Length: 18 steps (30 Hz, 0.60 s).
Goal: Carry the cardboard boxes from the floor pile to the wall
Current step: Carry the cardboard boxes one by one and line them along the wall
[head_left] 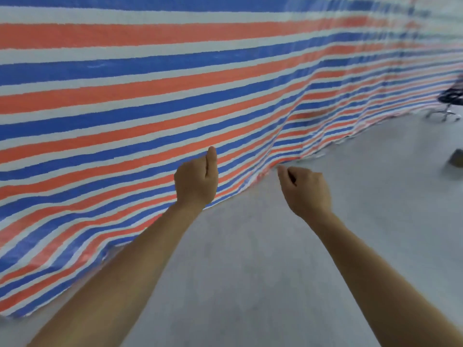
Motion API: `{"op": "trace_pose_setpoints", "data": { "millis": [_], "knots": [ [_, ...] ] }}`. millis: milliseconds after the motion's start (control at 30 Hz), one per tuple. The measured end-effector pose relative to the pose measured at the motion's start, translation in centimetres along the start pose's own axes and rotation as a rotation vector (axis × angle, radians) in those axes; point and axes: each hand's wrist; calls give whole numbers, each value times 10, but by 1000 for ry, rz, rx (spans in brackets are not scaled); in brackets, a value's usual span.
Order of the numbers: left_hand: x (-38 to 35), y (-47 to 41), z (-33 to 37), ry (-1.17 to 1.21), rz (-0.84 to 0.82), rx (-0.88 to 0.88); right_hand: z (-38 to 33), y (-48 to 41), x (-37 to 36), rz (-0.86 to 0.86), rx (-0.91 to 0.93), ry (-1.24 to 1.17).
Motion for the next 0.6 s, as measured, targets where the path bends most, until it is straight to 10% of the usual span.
{"op": "trace_pose_setpoints", "data": {
  "millis": [333,600],
  "knots": [
    [-315,-25,109,332,-130,-292,272,-64,51,244,-491,209],
    [-547,-52,213,549,-410,-108,483,-150,94,301,-593,215]
  ]
}}
Point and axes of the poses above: each hand's wrist, its own y-axis away from the middle knuckle, its own x-axis out of the back of the hand, z = x × y, and after that the axes turned 14 degrees about y, right-handed
